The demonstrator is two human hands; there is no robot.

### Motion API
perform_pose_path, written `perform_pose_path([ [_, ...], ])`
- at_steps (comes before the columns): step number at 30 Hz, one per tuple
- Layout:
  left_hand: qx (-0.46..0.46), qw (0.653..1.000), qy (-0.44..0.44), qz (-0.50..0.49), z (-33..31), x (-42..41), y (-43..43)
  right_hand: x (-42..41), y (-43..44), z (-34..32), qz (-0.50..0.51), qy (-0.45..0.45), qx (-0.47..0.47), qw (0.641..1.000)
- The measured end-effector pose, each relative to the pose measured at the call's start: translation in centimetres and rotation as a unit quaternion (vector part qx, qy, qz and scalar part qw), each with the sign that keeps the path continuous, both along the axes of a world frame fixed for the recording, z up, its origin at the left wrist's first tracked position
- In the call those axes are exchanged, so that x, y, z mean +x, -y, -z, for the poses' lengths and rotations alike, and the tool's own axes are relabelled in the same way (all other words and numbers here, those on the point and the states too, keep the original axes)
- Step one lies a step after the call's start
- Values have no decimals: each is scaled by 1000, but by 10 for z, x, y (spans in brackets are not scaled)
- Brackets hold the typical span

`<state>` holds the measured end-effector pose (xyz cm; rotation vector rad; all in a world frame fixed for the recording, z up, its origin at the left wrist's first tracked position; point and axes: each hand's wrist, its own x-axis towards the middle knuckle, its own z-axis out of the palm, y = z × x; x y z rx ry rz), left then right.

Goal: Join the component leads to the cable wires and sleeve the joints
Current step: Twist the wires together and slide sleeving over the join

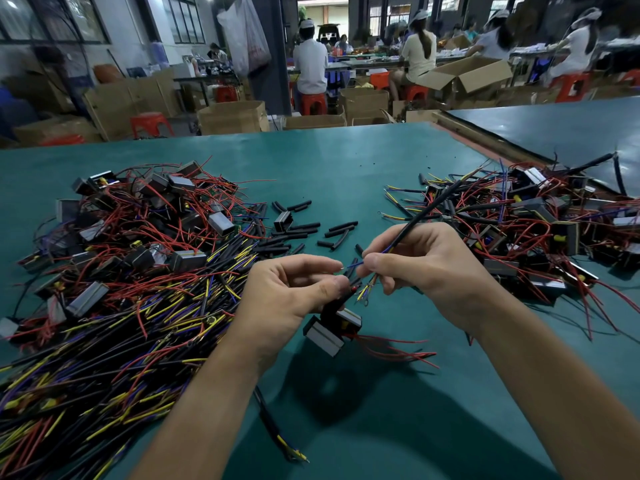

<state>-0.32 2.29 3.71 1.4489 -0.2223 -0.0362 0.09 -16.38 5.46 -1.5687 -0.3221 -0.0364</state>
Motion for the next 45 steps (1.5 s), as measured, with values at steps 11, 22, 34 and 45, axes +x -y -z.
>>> perform_pose_path([
  [11, -8, 1000, -3, 14, -2, -2, -1, -2, 0, -1, -8, 6, -42, 999],
  [22, 24, 1000, -6, 20, 1, -2, 1, -4, -5, -1, 12, 41, -145, 989],
  [34, 10, 998, -48, -48, 0, -5, 11, -1, -7, 13, 90, 174, -233, 952],
  [45, 79, 993, -92, 7, 2, 0, 2, 1, -5, 14, 39, 192, -263, 945],
])
